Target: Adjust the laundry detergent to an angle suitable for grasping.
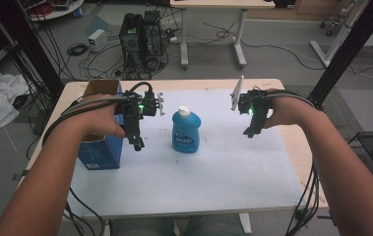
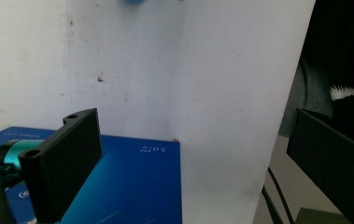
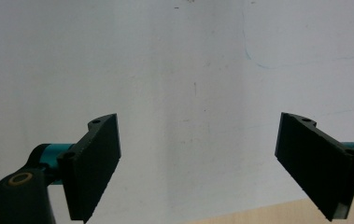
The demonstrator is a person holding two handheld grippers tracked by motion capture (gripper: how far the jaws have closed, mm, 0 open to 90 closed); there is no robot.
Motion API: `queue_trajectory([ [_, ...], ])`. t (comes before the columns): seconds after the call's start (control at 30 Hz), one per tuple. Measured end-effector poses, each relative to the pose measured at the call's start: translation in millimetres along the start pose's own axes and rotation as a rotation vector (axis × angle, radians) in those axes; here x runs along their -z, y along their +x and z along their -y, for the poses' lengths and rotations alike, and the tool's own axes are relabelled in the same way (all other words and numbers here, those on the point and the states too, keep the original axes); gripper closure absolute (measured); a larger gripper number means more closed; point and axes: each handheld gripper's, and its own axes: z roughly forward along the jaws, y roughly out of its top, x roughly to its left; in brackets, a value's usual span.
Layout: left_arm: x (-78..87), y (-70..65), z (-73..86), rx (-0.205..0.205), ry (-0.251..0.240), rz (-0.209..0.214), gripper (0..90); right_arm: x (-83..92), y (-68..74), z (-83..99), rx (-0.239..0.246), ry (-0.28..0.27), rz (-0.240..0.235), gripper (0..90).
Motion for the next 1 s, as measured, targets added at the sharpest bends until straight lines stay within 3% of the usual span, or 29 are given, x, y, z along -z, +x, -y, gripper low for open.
queue_trajectory([
  [0.63, -3.1, -1.2, 2.3, -0.008, 0.037, 0.014, 2.9, 0.1, 1.2, -3.1, 0.018, 0.0, 0.003, 13.3],
  [0.8, -3.0, -0.5, -0.4, -0.008, 0.031, 0.012, 2.9, 0.7, 3.3, -2.6, -0.001, -0.005, -0.001, 13.3],
  [0.83, -2.4, 0.3, -1.0, -0.018, 0.034, 0.009, 2.9, 1.1, 2.2, -2.2, 0.018, 0.0, 0.003, 13.3],
  [1.0, -2.3, -0.2, -3.0, -0.017, 0.02, 0.015, 2.9, 1.6, 3.3, -1.5, 0.019, 0.004, 0.004, 13.3],
])
